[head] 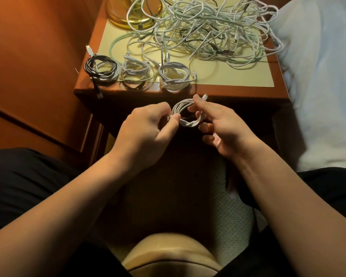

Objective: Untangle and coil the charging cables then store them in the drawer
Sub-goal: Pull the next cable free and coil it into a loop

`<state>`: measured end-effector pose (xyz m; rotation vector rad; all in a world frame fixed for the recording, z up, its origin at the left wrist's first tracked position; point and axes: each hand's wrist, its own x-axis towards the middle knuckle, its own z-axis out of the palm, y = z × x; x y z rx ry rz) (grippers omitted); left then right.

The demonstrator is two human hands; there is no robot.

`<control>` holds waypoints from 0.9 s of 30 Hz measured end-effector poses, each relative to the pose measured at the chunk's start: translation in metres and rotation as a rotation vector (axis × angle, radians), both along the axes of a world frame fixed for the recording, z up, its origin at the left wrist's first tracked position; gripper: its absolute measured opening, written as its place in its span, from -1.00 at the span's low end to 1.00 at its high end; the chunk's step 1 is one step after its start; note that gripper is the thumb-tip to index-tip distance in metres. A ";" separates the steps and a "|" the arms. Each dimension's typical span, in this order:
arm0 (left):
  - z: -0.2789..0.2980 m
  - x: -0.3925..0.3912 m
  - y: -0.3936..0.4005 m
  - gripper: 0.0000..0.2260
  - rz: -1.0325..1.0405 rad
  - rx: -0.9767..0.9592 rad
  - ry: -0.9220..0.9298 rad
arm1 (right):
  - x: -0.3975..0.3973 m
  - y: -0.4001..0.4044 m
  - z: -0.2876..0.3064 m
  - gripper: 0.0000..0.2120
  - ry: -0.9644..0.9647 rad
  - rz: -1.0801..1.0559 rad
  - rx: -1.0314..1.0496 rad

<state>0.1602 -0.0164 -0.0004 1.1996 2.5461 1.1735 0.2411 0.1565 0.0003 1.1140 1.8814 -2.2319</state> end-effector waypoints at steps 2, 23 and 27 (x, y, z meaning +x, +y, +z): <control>0.009 -0.012 0.005 -0.70 0.003 0.005 0.020 | 0.002 0.010 0.010 -0.65 0.013 0.086 0.084; 0.028 -0.106 0.164 -0.73 -0.193 -0.454 0.324 | -0.062 0.139 0.011 -0.74 -0.075 0.338 0.744; 0.030 -0.107 0.166 -0.80 -0.180 -0.487 0.355 | -0.066 0.139 0.006 -0.79 -0.084 0.288 0.805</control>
